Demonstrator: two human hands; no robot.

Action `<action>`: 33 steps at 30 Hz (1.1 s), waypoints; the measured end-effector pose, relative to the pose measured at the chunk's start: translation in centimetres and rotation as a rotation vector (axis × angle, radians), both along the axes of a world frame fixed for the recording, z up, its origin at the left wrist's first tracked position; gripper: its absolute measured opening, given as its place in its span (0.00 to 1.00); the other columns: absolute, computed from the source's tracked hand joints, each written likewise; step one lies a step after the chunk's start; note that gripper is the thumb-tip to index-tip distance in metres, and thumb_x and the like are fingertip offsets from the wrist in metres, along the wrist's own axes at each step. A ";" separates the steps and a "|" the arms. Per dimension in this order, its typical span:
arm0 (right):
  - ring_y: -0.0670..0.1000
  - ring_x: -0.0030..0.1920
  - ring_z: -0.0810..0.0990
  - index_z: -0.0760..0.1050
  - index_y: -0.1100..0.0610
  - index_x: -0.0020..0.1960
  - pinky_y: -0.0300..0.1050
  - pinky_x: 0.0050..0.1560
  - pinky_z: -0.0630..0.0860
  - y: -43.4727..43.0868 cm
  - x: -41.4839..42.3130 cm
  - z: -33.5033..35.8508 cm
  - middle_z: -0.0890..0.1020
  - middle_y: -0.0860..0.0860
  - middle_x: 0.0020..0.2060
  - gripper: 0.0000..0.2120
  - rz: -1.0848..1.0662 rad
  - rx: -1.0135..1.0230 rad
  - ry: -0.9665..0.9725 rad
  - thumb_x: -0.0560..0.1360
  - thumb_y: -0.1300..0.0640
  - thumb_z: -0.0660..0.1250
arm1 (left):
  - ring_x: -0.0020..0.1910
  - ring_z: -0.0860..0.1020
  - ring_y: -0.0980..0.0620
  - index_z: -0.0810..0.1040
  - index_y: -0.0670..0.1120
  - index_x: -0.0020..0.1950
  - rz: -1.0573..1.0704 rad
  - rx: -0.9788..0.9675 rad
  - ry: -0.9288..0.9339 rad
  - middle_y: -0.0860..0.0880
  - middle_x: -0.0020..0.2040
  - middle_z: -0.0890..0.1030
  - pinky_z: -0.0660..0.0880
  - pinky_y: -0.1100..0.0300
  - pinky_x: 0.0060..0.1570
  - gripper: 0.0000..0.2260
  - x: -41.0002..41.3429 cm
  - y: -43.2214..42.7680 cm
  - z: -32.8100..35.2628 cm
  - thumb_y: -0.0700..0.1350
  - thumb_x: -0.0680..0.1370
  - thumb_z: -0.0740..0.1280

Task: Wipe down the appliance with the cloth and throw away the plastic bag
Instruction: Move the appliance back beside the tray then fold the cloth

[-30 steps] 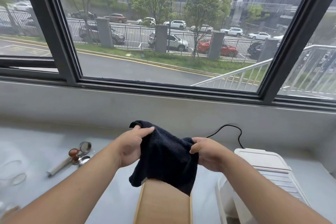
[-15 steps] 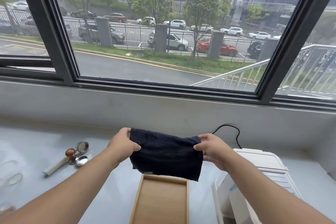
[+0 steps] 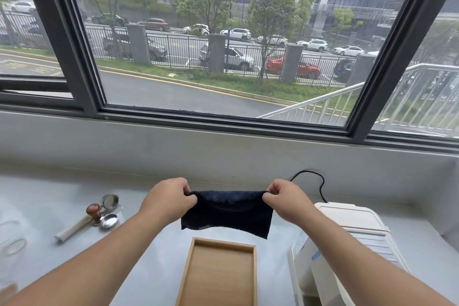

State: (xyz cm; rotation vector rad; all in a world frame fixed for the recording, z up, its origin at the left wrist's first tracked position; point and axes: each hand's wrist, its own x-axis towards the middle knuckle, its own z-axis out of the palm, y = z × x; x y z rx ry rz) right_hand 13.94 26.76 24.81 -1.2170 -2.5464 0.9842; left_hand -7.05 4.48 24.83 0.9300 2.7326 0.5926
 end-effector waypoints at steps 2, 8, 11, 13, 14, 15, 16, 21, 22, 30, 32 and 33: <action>0.42 0.29 0.76 0.76 0.52 0.40 0.41 0.32 0.73 -0.3 -0.3 0.1 0.81 0.44 0.30 0.06 -0.003 -0.052 0.038 0.69 0.50 0.66 | 0.39 0.77 0.58 0.76 0.52 0.39 0.007 -0.010 -0.033 0.56 0.37 0.81 0.69 0.58 0.32 0.07 0.4 0.1 0.3 0.55 0.70 0.65; 0.55 0.31 0.84 0.78 0.58 0.47 0.56 0.41 0.86 -2.2 -1.8 -0.4 0.86 0.59 0.39 0.08 -0.042 -0.330 0.188 0.71 0.57 0.66 | 0.35 0.83 0.55 0.77 0.49 0.40 0.042 0.048 -0.253 0.52 0.34 0.84 0.78 0.56 0.39 0.12 1.5 0.6 0.9 0.55 0.65 0.64; 0.56 0.32 0.85 0.77 0.55 0.51 0.55 0.40 0.86 -3.5 -2.6 -0.3 0.86 0.58 0.39 0.08 -0.021 -0.414 0.217 0.73 0.58 0.66 | 0.31 0.85 0.54 0.77 0.46 0.42 0.053 0.146 -0.409 0.52 0.31 0.85 0.85 0.48 0.48 0.12 2.2 1.1 0.7 0.53 0.66 0.66; 0.53 0.32 0.85 0.77 0.54 0.52 0.50 0.38 0.85 -4.4 -3.1 -0.2 0.86 0.56 0.39 0.07 0.026 -0.429 0.232 0.75 0.58 0.67 | 0.31 0.86 0.51 0.78 0.45 0.43 0.049 0.201 -0.495 0.50 0.33 0.86 0.85 0.47 0.47 0.11 2.7 1.5 0.6 0.51 0.68 0.69; 0.52 0.32 0.85 0.77 0.53 0.52 0.48 0.37 0.84 -4.8 -3.4 -0.1 0.86 0.55 0.40 0.06 0.058 -0.418 0.238 0.76 0.57 0.68 | 0.32 0.87 0.50 0.78 0.45 0.43 0.040 0.221 -0.526 0.49 0.34 0.87 0.84 0.48 0.46 0.11 3.0 1.7 0.6 0.51 0.69 0.70; 0.50 0.33 0.85 0.77 0.53 0.52 0.46 0.36 0.82 -5.3 -3.6 0.1 0.86 0.55 0.41 0.05 0.088 -0.402 0.243 0.76 0.57 0.69 | 0.32 0.87 0.50 0.78 0.45 0.43 0.033 0.236 -0.552 0.49 0.35 0.87 0.84 0.50 0.45 0.10 3.3 1.9 0.7 0.51 0.70 0.71; 0.49 0.34 0.84 0.77 0.53 0.52 0.44 0.35 0.81 -5.7 -3.9 0.2 0.86 0.55 0.41 0.05 0.116 -0.390 0.251 0.77 0.57 0.69 | 0.33 0.87 0.49 0.79 0.45 0.43 0.028 0.251 -0.574 0.49 0.36 0.87 0.83 0.50 0.44 0.10 3.5 2.1 0.8 0.51 0.72 0.72; 0.53 0.44 0.86 0.78 0.50 0.54 0.56 0.51 0.83 -6.6 -4.6 0.6 0.86 0.56 0.46 0.08 0.168 -0.390 0.308 0.75 0.55 0.71 | 0.39 0.88 0.47 0.79 0.44 0.46 0.021 0.374 -0.762 0.48 0.41 0.88 0.82 0.51 0.48 0.09 4.4 2.4 1.3 0.48 0.80 0.71; 0.54 0.46 0.86 0.78 0.49 0.55 0.57 0.54 0.82 -6.7 -4.6 0.7 0.86 0.56 0.48 0.10 0.183 -0.403 0.314 0.74 0.55 0.71 | 0.40 0.88 0.47 0.79 0.43 0.47 0.018 0.398 -0.796 0.47 0.43 0.89 0.82 0.50 0.51 0.09 4.5 2.3 1.4 0.49 0.81 0.70; 0.46 0.50 0.81 0.70 0.39 0.61 0.38 0.44 0.78 -6.7 -4.3 0.5 0.81 0.46 0.55 0.26 0.279 -0.234 0.207 0.66 0.59 0.65 | 0.47 0.87 0.52 0.83 0.46 0.57 -0.049 0.442 -0.937 0.47 0.49 0.89 0.77 0.58 0.46 0.09 5.1 2.2 1.2 0.41 0.81 0.63; 0.47 0.47 0.81 0.70 0.37 0.61 0.39 0.39 0.78 -6.6 -4.2 0.3 0.81 0.43 0.51 0.27 0.267 -0.243 0.226 0.68 0.62 0.63 | 0.44 0.85 0.52 0.81 0.48 0.54 -0.056 0.414 -0.828 0.43 0.52 0.88 0.76 0.58 0.45 0.08 5.1 2.1 0.5 0.39 0.77 0.68; 0.47 0.46 0.81 0.70 0.37 0.61 0.39 0.38 0.78 -6.6 -4.1 0.2 0.81 0.42 0.49 0.27 0.273 -0.252 0.233 0.68 0.62 0.62 | 0.44 0.83 0.52 0.80 0.49 0.53 -0.061 0.384 -0.728 0.43 0.53 0.87 0.75 0.58 0.44 0.09 5.0 2.1 0.2 0.40 0.74 0.70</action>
